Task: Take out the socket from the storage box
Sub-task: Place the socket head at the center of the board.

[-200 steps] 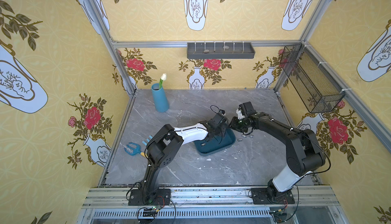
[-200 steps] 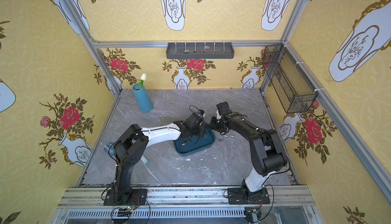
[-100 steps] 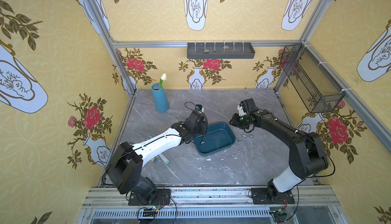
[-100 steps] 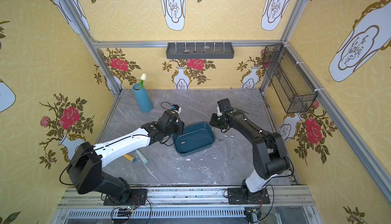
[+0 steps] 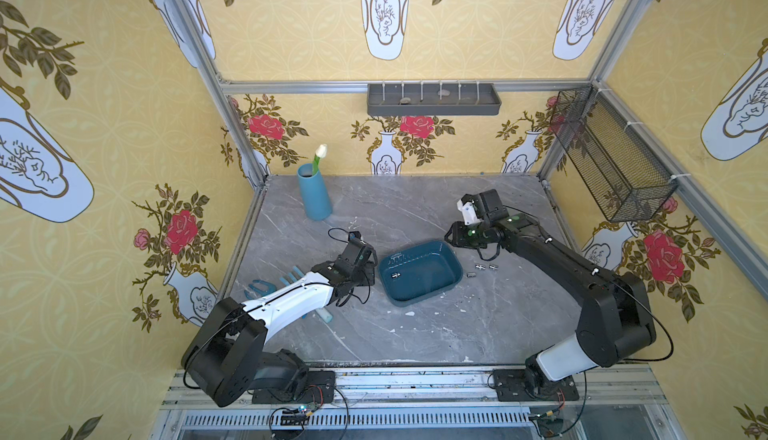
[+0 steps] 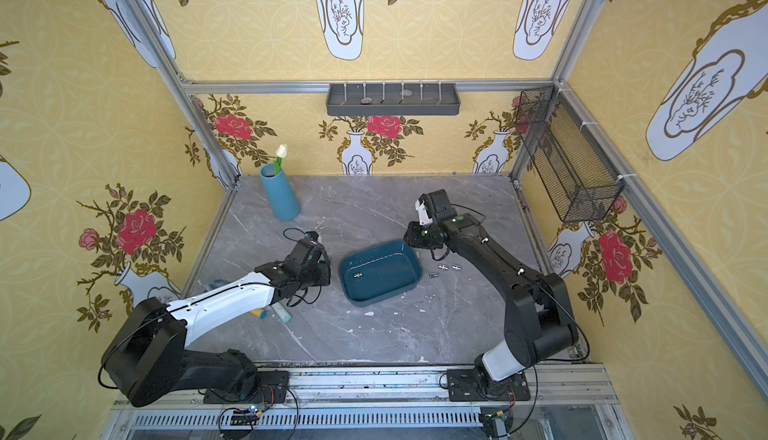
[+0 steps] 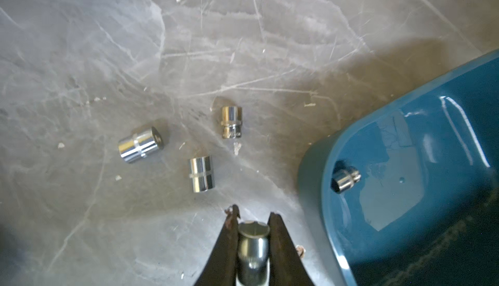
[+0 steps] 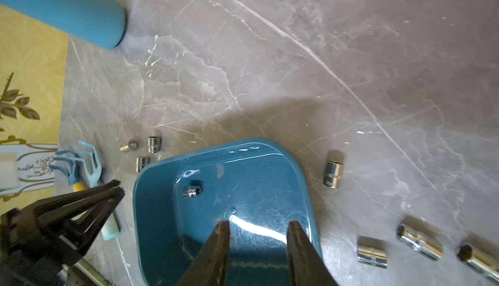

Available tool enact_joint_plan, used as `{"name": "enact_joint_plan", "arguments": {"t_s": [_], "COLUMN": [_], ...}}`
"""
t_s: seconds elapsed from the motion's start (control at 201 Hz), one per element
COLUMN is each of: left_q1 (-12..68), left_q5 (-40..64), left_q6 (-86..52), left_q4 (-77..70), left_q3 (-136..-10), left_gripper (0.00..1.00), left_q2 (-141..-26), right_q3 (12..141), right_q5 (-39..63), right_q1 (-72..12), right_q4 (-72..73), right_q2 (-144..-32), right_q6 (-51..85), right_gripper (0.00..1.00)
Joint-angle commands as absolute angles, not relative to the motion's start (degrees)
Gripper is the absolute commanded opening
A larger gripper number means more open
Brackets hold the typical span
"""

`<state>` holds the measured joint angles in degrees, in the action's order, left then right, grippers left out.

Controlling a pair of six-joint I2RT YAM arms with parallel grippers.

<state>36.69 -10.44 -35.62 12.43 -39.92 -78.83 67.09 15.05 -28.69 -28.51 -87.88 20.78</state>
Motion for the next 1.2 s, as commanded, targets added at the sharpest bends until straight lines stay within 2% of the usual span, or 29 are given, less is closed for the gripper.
{"name": "enact_joint_plan", "arguments": {"t_s": [0.0, 0.249, 0.642, 0.802, 1.031, 1.195], "left_q1": [36.6, 36.4, 36.2, 36.2, 36.2, 36.2], "left_q5": [-9.7, -9.2, -9.2, -9.5, -10.4, -12.7], "left_q6": [-37.6, -38.4, -38.9, -38.9, -38.9, -38.9], "left_q4": [8.1, 4.6, 2.2, 2.3, 5.5, 11.4], "left_q3": [-38.1, -37.2, -37.0, -37.0, -38.1, -40.5], "left_gripper": [0.16, 0.16, 0.2, 0.3, 0.5, 0.55], "left_q2": [-80.4, -86.0, -90.3, -90.6, -87.8, -82.1], "right_q3": [67.7, 67.1, 67.8, 66.7, 63.4, 61.7], "right_q5": [14.3, 10.2, 5.9, 4.4, 4.8, 6.3], "right_q1": [-31.0, -36.9, -36.7, -34.7, -31.6, -30.5], "right_q4": [-28.3, -25.3, -28.0, -29.5, -30.0, -28.6], "right_q2": [-88.1, -90.8, -90.6, -89.6, -88.2, -87.9], "right_q6": [20.6, 27.5, 28.8, 28.6, 28.2, 28.2], "right_gripper": [0.41, 0.42, 0.44, 0.46, 0.49, 0.49]}}
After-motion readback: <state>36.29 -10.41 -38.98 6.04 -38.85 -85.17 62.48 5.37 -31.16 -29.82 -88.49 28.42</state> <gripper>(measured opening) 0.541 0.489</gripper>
